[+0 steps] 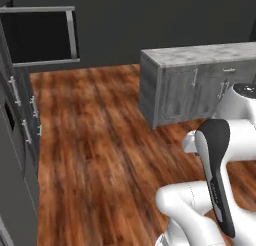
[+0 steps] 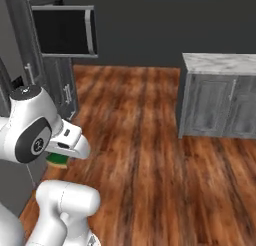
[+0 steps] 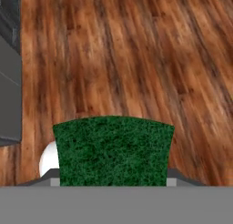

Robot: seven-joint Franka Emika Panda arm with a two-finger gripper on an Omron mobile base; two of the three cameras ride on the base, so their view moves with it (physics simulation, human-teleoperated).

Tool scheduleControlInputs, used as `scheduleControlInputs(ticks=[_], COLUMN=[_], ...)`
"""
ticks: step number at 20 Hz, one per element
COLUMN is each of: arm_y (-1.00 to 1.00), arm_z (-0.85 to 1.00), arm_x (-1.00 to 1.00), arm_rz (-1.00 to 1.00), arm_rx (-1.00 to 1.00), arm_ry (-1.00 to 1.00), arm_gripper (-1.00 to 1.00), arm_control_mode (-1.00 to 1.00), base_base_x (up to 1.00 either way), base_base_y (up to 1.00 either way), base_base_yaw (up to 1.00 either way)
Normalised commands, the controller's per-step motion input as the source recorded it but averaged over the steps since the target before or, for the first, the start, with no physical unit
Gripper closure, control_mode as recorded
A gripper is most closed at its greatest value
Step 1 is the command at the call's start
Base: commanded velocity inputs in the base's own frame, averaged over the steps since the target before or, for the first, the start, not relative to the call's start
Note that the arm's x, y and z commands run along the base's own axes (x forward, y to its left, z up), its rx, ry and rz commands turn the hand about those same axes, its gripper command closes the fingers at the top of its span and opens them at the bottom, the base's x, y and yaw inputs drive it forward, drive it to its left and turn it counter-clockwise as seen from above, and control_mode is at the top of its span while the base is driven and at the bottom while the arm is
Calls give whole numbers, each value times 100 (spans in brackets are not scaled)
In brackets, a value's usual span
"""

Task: Place the sponge inside the microwave to prepare for sanitizing.

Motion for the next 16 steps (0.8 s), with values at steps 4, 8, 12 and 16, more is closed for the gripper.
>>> scheduleControlInputs(ticks=[4,8,12,16], arm_y=[0,0,0,0], arm_z=[0,0,0,0], arm_x=[0,0,0,0], arm_rz=[0,0,0,0], arm_rx=[0,0,0,0], arm_ry=[0,0,0,0], arm_gripper=[100,100,100,100], arm_control_mode=[100,100,100,100], base_base_x=[68,82,97,88], base_base_y=[-26,-28,-49,-34], base_base_yaw=[-34,3,29,42])
